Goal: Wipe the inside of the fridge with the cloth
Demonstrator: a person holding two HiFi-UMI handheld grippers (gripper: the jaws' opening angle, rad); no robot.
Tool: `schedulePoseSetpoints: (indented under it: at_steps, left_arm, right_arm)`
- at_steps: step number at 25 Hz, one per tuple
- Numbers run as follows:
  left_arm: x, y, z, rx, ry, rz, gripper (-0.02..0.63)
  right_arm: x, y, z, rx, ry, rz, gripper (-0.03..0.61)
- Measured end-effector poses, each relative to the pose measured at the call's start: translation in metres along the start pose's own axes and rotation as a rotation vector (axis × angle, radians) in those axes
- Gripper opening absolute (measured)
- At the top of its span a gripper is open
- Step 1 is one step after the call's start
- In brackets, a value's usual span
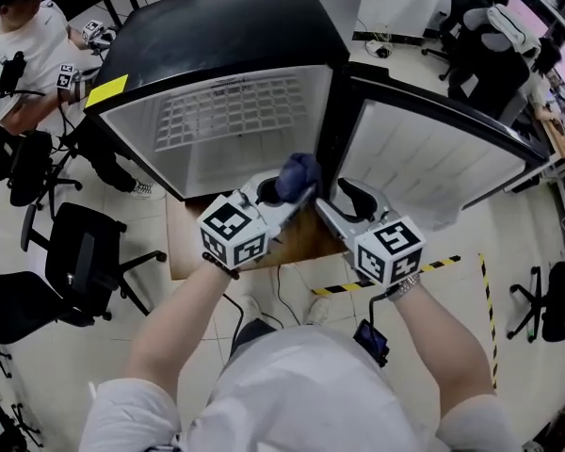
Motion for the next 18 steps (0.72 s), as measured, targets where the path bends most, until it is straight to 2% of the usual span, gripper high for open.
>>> schedulePoseSetpoints:
  at_steps: [3, 7, 13, 18]
  left_arm:
    - [0.014, 0.001, 0.007, -0.044, 0.036, 0.006, 0.107]
    - [0.02, -0.001, 0.017, -0.078, 0.068, -0.011, 0.11]
    - [0.016, -0.012, 0.033, -0.117, 0.089, -0.085, 0.124]
    - [0.019, -0.022, 0.036, -0.125, 0.086, -0.099, 0.127]
  right_arm:
    - [-0.001, 0.005, -0.01, 0.043, 0.142, -0.031, 0.251]
    - [0.004, 0.006, -0.022, 0.042, 0.294, -0.036, 0.257]
    - [0.011, 0.003, -0.038, 0.03, 0.4, 0.004, 0.262]
    - [0.018, 0.004, -0.033, -0.017, 0.385, 0.041, 0.262]
Point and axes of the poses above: the fingertips, and each gripper's own axes: y backward along the fingers, z to its right, x out of its top, the point moved 4 cm from there along y, backward along the fingers, and after that the axes turned 9 degrees about z, right-handed, at the moved point
